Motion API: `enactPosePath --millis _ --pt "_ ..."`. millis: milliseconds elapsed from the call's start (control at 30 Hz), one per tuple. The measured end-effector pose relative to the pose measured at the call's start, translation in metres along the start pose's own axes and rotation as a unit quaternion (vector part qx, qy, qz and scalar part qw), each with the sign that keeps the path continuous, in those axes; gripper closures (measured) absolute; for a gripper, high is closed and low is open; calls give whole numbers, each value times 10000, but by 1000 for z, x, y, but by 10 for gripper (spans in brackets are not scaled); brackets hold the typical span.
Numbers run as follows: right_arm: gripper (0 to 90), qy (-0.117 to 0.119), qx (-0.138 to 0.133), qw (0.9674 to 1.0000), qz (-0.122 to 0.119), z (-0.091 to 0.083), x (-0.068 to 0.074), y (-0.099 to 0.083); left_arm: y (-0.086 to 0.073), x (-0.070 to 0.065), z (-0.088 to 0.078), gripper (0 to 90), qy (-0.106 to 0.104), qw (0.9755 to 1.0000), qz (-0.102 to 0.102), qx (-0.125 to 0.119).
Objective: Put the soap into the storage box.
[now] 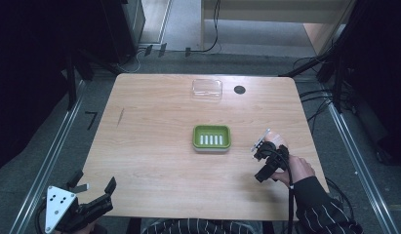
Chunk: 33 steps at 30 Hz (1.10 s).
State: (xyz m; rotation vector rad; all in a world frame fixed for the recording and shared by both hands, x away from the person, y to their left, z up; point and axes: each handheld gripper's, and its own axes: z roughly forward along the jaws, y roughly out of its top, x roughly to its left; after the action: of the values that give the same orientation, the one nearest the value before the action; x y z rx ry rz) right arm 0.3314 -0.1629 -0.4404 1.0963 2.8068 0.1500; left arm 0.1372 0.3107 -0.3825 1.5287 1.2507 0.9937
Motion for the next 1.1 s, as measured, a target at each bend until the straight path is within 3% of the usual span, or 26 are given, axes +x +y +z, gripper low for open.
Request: enactPosePath --millis 667,1100 --pt "100 -95 -221 9993 278 -12 -34 1 0 0 0 72 7 10000 -22 0" --pt "104 -89 -218 9988 426 -17 -55 5 0 0 -1 72 16 10000 -19 15"
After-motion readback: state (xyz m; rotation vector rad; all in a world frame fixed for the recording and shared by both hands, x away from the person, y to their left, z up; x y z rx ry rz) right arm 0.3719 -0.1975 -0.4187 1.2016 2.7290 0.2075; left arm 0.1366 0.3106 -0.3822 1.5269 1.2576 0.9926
